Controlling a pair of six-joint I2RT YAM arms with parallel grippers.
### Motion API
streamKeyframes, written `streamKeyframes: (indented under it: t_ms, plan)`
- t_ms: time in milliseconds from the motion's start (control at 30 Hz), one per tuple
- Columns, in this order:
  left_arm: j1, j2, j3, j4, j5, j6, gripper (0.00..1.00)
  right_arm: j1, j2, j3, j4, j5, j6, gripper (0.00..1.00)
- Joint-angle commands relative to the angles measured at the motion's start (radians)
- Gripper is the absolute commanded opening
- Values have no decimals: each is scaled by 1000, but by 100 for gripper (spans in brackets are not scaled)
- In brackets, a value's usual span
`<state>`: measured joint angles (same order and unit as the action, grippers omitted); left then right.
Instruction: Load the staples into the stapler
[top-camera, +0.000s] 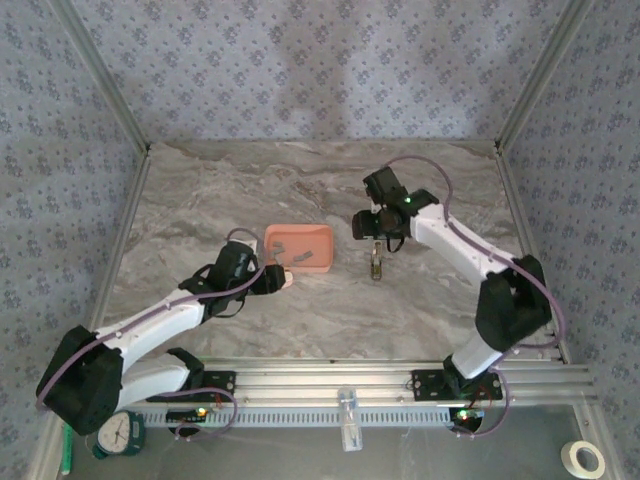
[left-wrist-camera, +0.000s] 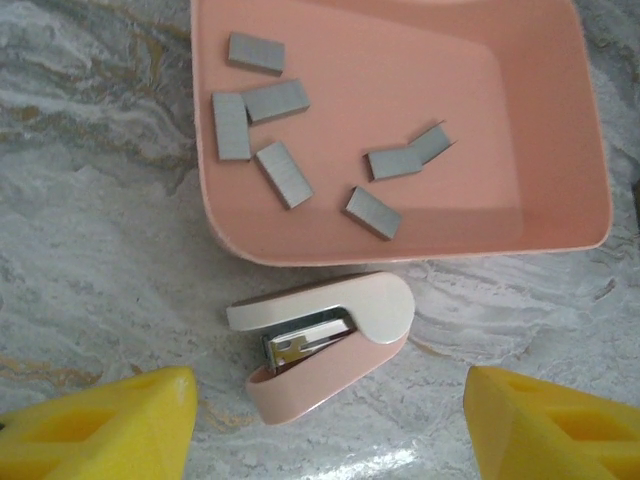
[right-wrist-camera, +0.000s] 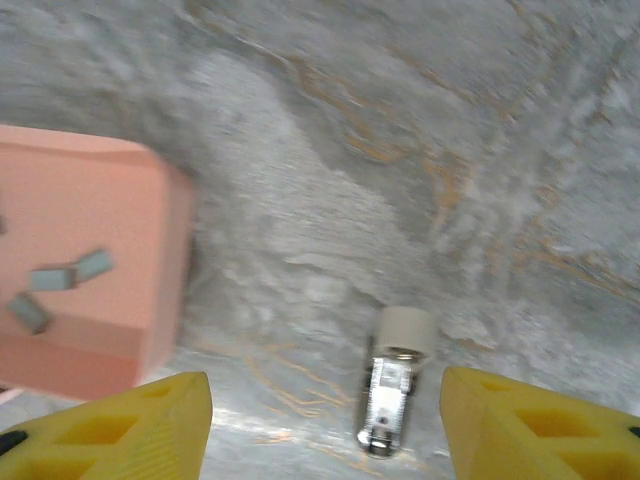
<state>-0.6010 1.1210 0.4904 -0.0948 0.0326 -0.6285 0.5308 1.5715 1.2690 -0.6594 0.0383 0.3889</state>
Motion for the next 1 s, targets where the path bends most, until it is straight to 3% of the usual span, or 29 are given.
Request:
streamKeyframes:
  t_ms: [0,467,667,967]
  plan:
    - [6,39,-6,16,12,-35,71,44,-28,-68,142,-27,32,63]
    - [1,239,60,94,62,21,72,107,-48,-157,195,-20,36,63]
    - [-18,318,102,133,163,39,71,109,-66,-178,214,-25,36,63]
    - [-70,285,128,106,242,80,64,108,-104,-211,239,-22,34,63]
